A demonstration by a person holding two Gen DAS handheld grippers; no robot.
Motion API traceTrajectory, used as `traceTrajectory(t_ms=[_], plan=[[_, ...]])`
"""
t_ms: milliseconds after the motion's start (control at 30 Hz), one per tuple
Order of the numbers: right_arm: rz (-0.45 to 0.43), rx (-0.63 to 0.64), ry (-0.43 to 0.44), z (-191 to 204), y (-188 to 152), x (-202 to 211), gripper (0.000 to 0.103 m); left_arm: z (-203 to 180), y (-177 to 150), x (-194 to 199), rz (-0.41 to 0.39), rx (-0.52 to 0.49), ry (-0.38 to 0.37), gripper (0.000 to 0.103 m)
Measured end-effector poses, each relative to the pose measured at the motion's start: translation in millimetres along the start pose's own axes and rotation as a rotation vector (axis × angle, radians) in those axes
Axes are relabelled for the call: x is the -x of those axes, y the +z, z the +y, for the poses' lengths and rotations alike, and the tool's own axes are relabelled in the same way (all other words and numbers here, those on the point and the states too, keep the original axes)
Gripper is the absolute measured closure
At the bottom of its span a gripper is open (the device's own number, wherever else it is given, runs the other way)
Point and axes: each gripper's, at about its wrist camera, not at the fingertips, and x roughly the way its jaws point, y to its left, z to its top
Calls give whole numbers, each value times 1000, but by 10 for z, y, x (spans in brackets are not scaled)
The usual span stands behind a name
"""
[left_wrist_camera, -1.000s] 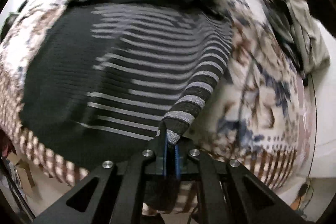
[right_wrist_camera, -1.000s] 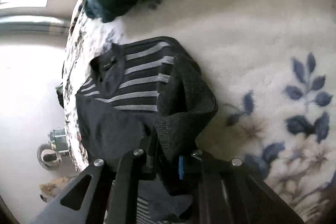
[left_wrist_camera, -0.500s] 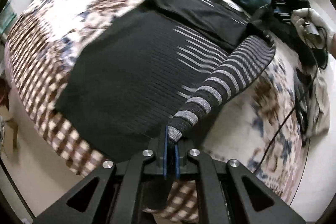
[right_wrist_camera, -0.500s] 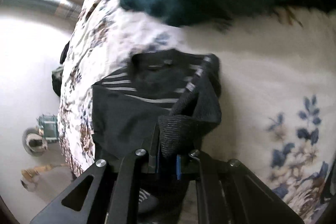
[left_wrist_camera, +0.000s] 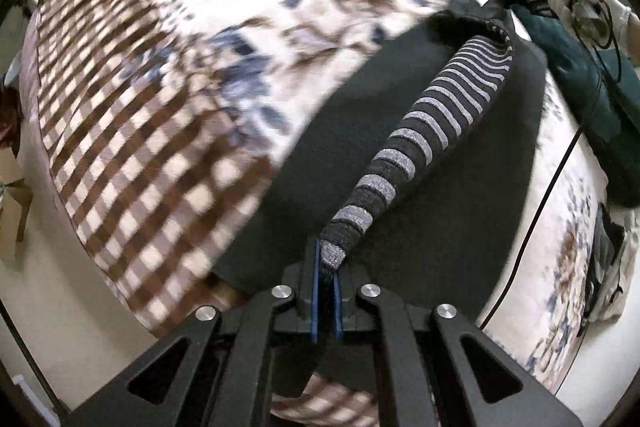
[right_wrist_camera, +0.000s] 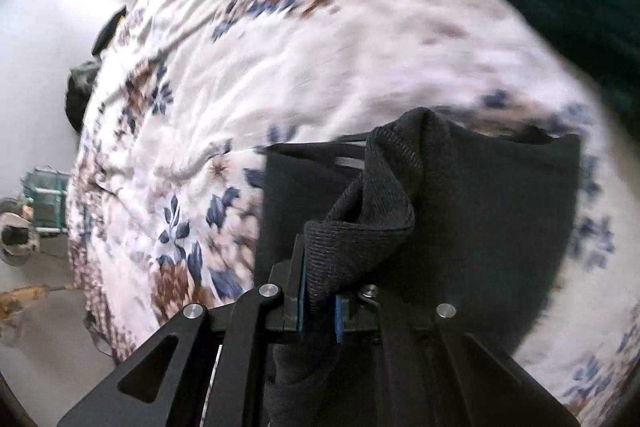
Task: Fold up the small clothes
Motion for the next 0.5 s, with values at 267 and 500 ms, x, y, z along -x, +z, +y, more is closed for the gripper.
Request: traceTrajectory(t_ms=[267,500], plan=[[73,-40,-146,544,122,-607,90,474,102,-303,132,43,-54,95],[93,-147,337,634,-10,-413,46,1078,146,-194,207,165,-179,60]])
